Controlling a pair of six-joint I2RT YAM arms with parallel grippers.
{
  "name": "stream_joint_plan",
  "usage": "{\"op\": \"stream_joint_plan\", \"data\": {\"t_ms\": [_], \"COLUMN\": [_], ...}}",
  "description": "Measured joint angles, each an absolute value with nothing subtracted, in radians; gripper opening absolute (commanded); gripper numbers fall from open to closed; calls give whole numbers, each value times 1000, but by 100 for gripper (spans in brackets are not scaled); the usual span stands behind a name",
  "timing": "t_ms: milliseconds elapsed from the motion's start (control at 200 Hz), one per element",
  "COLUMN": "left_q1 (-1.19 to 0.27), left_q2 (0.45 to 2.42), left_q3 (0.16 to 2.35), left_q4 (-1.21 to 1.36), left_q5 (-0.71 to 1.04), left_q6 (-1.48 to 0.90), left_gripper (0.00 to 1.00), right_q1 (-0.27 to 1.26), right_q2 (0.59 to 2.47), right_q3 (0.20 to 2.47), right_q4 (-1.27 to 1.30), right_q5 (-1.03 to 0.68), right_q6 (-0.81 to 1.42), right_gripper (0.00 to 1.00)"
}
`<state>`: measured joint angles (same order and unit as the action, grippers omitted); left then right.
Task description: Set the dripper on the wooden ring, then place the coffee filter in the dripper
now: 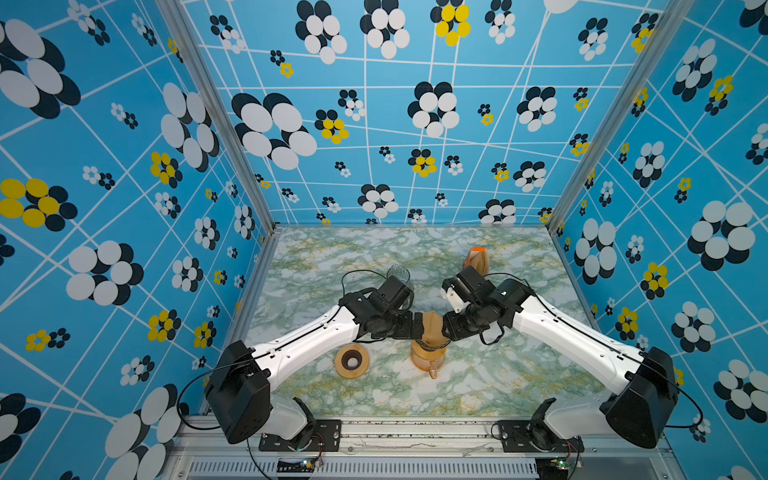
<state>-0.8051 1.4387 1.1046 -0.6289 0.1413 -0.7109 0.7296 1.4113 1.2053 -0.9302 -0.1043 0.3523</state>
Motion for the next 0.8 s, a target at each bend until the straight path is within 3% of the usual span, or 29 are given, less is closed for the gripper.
{"op": "stream_joint_plan", "data": {"t_ms": [600, 800], "left_q1": [-814, -814], "left_q2": [1438, 1438], "left_q3": [1063, 1064], "left_q4": [-628, -628], "left_q5": [141, 143], "left_q6": [-722, -722], "left_gripper": [99, 99], "right_q1": [730, 730], "right_q2": [1411, 1401], "right_q3": [1199, 1200], "right_q4": [-929, -929], "right_q5": [-129, -140], "right_q6": [357, 359], "right_gripper": [43, 50]}}
